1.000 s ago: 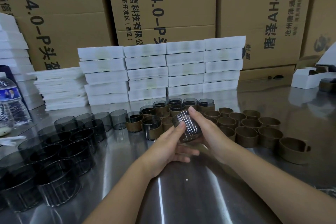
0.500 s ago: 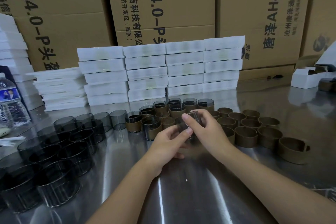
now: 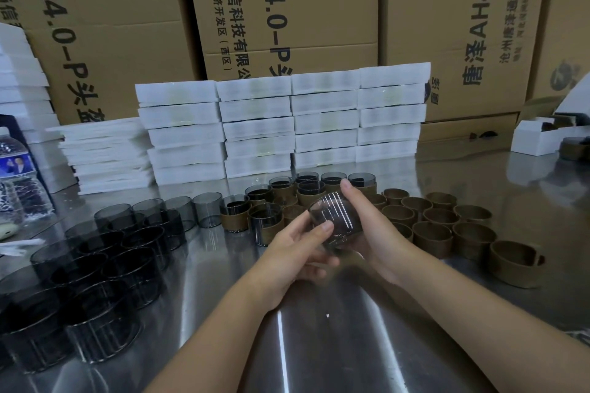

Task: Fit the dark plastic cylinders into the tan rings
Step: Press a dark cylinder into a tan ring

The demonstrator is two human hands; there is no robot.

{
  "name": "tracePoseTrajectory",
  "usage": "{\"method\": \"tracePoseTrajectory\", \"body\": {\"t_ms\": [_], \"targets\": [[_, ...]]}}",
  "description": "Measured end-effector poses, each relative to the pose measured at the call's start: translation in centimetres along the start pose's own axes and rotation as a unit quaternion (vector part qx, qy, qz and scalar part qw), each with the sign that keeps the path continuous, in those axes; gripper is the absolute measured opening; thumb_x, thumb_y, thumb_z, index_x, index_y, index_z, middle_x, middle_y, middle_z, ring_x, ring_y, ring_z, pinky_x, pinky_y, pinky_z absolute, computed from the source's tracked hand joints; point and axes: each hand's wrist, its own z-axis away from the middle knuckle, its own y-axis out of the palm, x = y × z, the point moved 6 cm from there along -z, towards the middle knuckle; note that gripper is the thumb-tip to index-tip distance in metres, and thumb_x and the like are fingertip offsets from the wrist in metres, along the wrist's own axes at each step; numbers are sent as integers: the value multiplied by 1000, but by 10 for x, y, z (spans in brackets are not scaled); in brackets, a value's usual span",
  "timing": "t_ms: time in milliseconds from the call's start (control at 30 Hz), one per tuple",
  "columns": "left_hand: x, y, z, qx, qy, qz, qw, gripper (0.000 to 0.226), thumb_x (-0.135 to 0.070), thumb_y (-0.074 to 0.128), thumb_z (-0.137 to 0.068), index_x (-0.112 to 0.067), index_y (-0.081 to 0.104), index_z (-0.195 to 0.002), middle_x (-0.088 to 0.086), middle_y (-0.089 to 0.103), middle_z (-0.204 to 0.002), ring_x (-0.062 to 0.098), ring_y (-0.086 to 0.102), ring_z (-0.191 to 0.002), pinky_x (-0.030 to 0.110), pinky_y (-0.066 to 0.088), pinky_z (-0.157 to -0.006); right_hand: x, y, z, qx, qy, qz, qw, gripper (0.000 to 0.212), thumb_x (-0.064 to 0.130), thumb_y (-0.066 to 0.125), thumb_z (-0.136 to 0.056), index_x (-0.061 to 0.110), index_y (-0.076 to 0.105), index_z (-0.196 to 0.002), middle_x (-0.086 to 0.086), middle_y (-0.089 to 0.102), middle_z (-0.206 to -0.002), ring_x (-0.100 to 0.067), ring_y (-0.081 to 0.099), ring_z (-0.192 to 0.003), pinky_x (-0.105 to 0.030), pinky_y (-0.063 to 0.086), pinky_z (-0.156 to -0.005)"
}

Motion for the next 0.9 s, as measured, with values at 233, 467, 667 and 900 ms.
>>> {"method": "tracePoseTrajectory", "body": {"t_ms": [233,467,667,900], "targets": [[4,-1,-4,-7,-11,28,1000,61,-54,69,-63,-31,61,-120,-6,74,-97,13,68,-69,23,51,-56,-1,-4,-2,-21,-29,16,999,71,76,64,-53,20,76,-95,-5,75,-97,-24,69,-98,-38,50,-93],[9,-4,-6,-57,-26,-11,998,41,-52,71,-71,-34,67,-107,-7,72,-96,15,68,-76,24,54,-57,3,-6,1,-105,-131,133,977,53,73,63,-63,28,65,-90,18,71,-79,6,64,-74,-20,44,-72],[11,-10,-8,-88,-18,-36,995,15,-37,67,-87,-35,68,-102,-14,68,-73,9,66,-75,22,53,-56,8,-10,3,-136,-159,195,958,56,76,60,-56,34,57,-93,14,67,-85,12,60,-80,-7,43,-62],[11,-14,-9,-99,-9,-47,994,22,-40,69,-85,-33,69,-106,-17,65,-66,5,62,-66,22,50,-57,4,-10,-1,-119,-143,181,966,50,69,63,-64,31,58,-96,11,69,-86,7,63,-79,-17,45,-71]]}}
